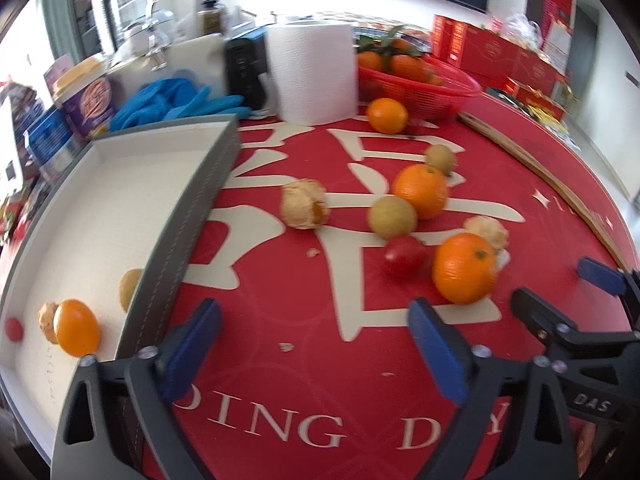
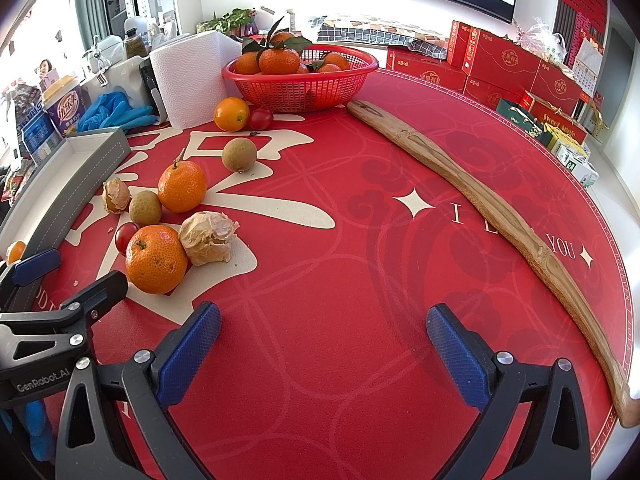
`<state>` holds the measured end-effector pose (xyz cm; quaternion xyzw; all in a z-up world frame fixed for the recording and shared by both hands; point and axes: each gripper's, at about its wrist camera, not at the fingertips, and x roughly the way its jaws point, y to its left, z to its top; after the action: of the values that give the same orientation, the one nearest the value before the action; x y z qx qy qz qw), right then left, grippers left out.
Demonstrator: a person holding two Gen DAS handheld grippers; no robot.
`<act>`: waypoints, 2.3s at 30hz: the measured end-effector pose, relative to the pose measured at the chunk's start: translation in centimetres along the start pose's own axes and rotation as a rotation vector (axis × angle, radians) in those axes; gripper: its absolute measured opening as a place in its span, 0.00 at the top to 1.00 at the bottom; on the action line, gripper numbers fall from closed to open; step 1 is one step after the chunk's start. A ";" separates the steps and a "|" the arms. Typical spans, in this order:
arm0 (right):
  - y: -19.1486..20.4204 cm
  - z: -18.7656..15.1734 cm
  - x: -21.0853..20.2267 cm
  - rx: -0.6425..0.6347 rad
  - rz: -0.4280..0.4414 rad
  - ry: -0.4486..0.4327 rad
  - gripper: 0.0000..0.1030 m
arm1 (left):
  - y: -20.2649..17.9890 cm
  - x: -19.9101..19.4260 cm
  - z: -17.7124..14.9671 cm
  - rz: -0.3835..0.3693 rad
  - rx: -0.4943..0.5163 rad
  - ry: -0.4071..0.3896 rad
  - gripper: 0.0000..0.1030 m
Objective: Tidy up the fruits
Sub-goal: 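Move the left tool to another red cherry tomato and close on it, then close the right tool on an orange while the left tool holds the tomato, then carry both fruits over the white tray and open both tools to release them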
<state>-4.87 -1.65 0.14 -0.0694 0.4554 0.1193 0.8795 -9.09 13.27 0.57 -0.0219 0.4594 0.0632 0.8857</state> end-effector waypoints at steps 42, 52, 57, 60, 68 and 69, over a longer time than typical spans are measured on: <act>6.4 1.8 1.0 -0.137 0.132 0.000 0.08 | 5.2 -7.2 -0.9 0.025 -0.068 -0.167 0.75; 7.1 3.4 1.1 -0.072 0.180 -0.012 0.63 | 13.2 -6.8 -2.8 0.086 -0.212 -0.166 0.75; 8.3 3.7 -0.9 -0.089 0.238 -0.029 0.63 | 15.4 -6.5 -3.3 0.094 -0.250 -0.167 0.75; 10.6 4.4 -1.5 -0.126 0.297 -0.024 0.63 | 16.4 -6.3 -3.5 0.110 -0.267 -0.171 0.75; 19.4 6.2 -1.5 -0.267 0.395 -0.023 0.63 | 18.9 -5.4 -4.2 0.149 -0.320 -0.151 0.75; 20.6 6.4 -1.2 -0.279 0.407 -0.018 0.63 | 19.1 -5.4 -4.2 0.153 -0.322 -0.150 0.75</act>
<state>-6.10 19.43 4.55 -0.0961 0.4312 0.3563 0.8233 -18.08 31.33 2.93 -0.1234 0.3764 0.2045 0.8951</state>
